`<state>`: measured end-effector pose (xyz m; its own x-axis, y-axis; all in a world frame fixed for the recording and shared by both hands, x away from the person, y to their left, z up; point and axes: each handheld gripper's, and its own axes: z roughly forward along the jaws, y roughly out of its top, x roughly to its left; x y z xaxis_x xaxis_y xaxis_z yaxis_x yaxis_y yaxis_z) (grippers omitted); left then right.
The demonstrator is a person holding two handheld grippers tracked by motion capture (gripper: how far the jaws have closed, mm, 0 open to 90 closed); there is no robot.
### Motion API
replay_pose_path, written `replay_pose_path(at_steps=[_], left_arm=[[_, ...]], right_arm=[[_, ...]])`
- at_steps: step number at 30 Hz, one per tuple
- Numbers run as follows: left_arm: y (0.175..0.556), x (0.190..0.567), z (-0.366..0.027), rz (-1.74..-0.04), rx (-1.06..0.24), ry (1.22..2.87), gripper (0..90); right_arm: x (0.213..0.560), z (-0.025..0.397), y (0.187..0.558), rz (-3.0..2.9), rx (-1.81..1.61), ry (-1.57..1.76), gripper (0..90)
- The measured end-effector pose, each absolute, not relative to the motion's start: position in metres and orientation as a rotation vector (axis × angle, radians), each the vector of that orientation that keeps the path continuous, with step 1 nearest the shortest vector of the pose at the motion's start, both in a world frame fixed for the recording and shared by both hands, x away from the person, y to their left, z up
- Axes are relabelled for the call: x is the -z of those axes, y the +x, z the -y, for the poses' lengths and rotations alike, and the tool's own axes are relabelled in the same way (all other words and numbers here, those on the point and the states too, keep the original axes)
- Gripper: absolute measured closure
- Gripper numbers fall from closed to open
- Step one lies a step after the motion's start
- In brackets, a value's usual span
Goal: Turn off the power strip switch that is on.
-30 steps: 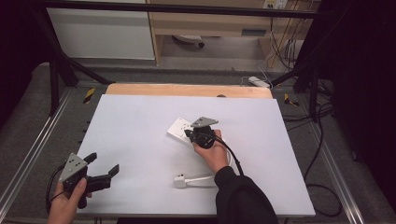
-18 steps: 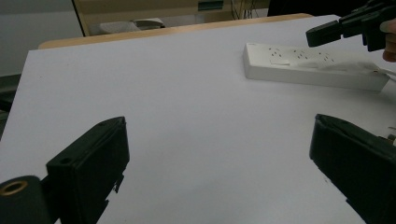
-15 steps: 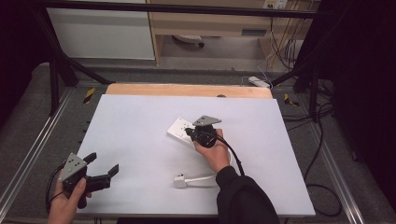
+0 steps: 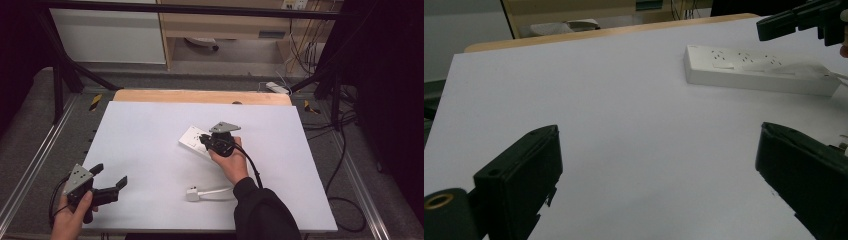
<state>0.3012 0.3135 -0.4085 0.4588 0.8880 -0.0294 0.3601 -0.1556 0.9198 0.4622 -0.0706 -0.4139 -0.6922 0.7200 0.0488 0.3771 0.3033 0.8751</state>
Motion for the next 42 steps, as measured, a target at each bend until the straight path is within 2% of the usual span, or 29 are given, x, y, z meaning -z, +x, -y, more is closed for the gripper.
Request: replay_pose_path(at_steps=[11,17,19,22,29,34,42], left_arm=[[0.301,0.408,-0.313,-1.076,-0.674,1.729,4.7],[0.301,0.409,-0.314,-1.076,-0.675,1.729,4.7],[0.301,0.409,-0.313,-1.077,-0.675,1.729,4.7],[0.301,0.409,-0.313,-1.076,-0.673,1.730,4.7],[0.301,0.409,-0.314,-1.078,-0.676,1.731,4.7],[0.301,0.409,-0.313,-1.078,-0.675,1.733,4.7],[0.302,0.409,-0.312,-1.078,-0.670,1.732,4.7]], right_arm=[[0.411,0.074,0.462,-2.213,-1.366,1.000,72.6],[0.409,0.076,0.463,-2.209,-1.387,1.016,59.5],[0.407,0.076,0.462,-2.203,-1.387,1.023,52.5],[0.405,0.078,0.463,-2.193,-1.389,1.061,35.2],[0.400,0.086,0.463,-2.158,-1.402,1.110,16.6],[0.394,0.094,0.461,-2.114,-1.425,1.128,7.6],[0.381,0.111,0.454,-2.060,-1.451,1.099,4.1]])
